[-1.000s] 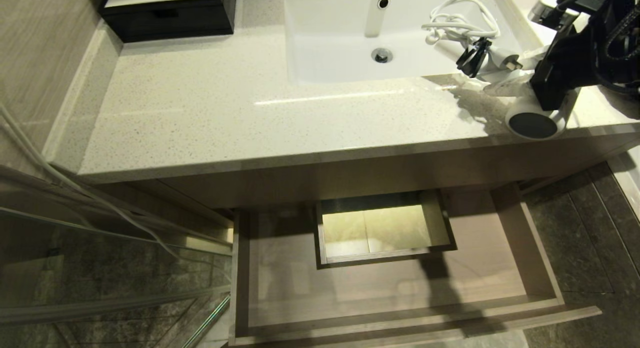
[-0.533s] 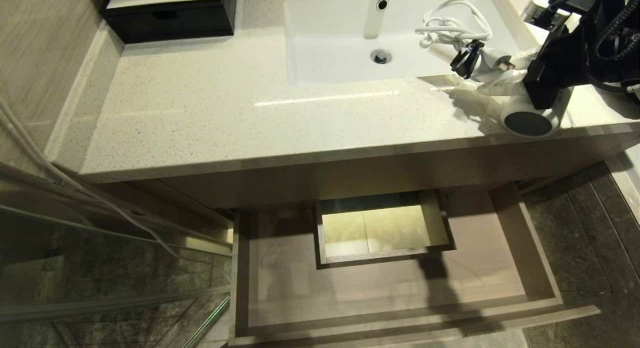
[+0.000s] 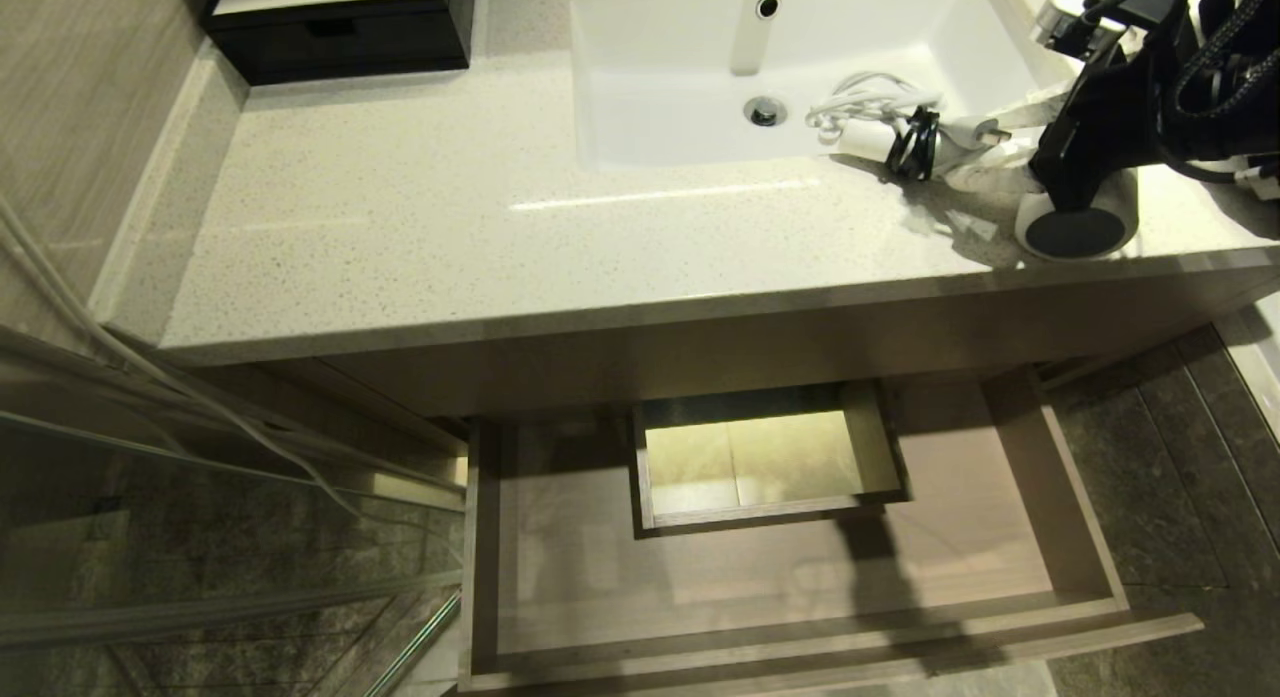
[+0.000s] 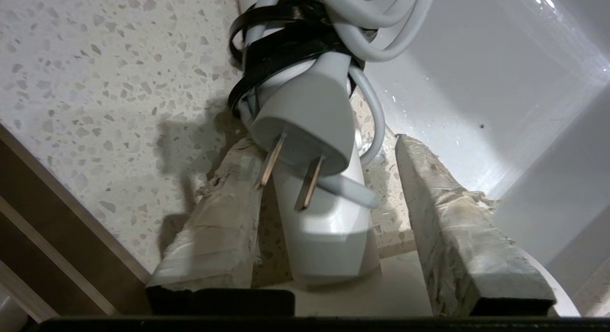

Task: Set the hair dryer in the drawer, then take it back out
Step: Place it on the countertop, then close the drawer

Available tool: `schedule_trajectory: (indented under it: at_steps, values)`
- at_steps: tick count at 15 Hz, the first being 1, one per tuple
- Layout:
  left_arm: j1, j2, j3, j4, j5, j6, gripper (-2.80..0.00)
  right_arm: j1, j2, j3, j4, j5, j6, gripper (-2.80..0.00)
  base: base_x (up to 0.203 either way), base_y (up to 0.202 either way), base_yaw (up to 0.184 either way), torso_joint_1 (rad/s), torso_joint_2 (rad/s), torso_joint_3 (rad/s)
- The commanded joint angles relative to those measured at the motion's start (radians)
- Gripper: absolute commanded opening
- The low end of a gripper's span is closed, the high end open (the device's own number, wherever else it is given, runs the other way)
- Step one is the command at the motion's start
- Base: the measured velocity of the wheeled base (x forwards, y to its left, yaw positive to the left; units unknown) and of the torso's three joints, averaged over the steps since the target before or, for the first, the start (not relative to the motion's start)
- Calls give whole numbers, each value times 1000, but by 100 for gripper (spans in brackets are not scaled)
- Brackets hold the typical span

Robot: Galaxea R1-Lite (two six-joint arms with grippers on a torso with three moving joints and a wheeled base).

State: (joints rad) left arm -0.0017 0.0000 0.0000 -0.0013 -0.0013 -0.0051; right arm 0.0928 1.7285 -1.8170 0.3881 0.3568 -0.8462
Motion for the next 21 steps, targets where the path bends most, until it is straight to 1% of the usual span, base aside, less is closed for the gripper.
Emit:
schedule_trajectory:
  at_steps: [1,9,13,14,16,19,20,21]
  values:
    - [0,0,2,0,1,-1,-280,-1,-3,-1,3,4,-4,0,0,0,0,0,0,0]
    - [0,0,0,0,0,-1,-280,-2,-58,15,2,10,1,0,0,0,0,0,0,0]
    - [0,0,0,0,0,-1,-280,-36,-118,25,1,10,0,0,0,0,0,0,0,0]
    - [0,0,1,0,0,-1,-280,-48,-153,26,3,11,7,-280,0,0,0,0,0,0]
    - [0,0,2,0,0,-1,-280,-78,-225,45,11,10,33,-280,0,0,0,0,0,0]
    - [0,0,1,0,0,0,-280,-116,-357,128,11,-66,51,-280,0,0,0,0,0,0]
    - [0,0,1,0,0,-1,-280,-138,-416,175,11,-83,60,-280,0,0,0,0,0,0]
    - [0,0,0,0,1,0,-280,-171,-486,249,10,-93,68,-280,0,0,0,0,0,0]
